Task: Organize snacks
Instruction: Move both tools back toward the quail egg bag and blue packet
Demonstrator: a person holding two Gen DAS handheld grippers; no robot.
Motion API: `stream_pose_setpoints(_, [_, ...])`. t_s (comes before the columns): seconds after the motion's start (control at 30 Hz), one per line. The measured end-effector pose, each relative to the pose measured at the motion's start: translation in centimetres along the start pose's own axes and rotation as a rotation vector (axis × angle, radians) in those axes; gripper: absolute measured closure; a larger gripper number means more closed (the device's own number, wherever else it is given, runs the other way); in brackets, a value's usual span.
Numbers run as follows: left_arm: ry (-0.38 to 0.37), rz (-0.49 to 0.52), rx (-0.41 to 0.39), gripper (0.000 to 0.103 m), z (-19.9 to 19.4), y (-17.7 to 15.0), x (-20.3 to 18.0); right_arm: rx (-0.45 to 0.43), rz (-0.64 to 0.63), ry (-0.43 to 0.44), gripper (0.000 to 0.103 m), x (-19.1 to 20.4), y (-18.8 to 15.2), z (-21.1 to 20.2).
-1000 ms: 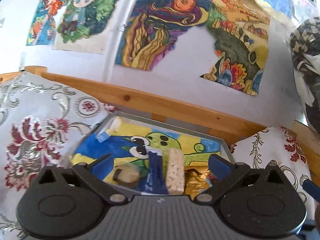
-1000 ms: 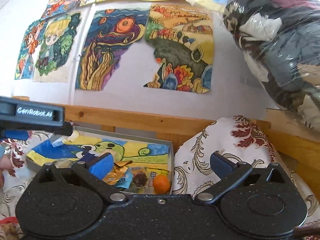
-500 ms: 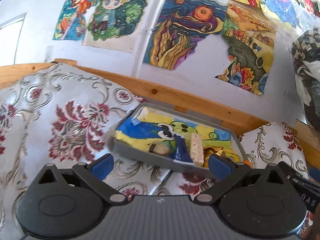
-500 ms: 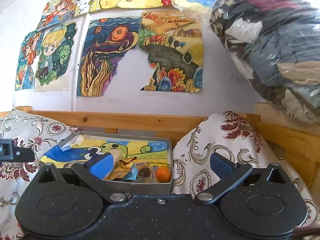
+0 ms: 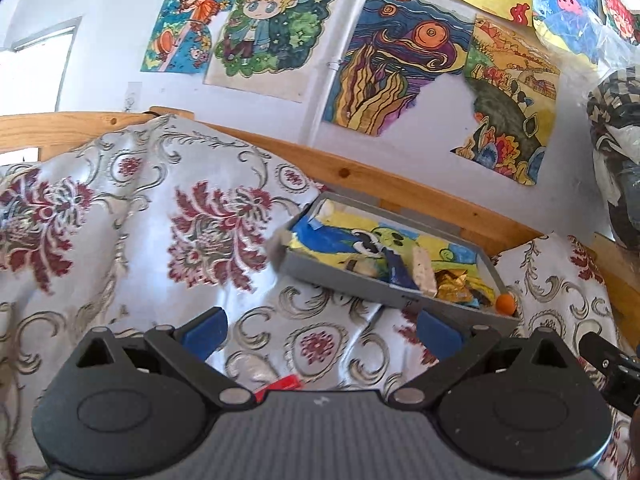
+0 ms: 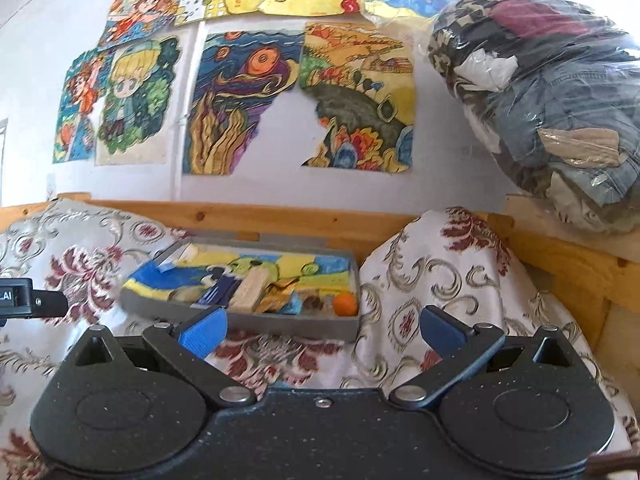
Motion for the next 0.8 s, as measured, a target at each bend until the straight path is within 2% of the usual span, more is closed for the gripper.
stream_pose_setpoints(0.17, [0.003, -0.020, 0.021, 0.001, -1.3, -1.0, 1.6, 0.030, -0.003, 0.015, 0.001, 1.2, -1.0, -1.4])
stream_pose_setpoints(0.37, [0.015, 0.009, 0.030, 0.001, -2.6, -1.9, 2.8, 0.064, -0.023, 0.035, 0.001, 2.7, -2.1, -2.7])
stream_pose_setpoints(0.8, [0.048, 0.023, 0.110, 0.001, -2.7, -4.5, 4.7, 0.183, -0.163, 0.106, 0.001, 6.8, -4.7, -3.5])
Point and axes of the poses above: each gripper's, at about its wrist camera, not at the fingertips, and z roughly the way its jaws point, x to its left, y to its top, the point moved 3 cm from there along z, roughly the way its jaws point, and after that the axes turned 11 degrees about x, right-handed, at the moved point
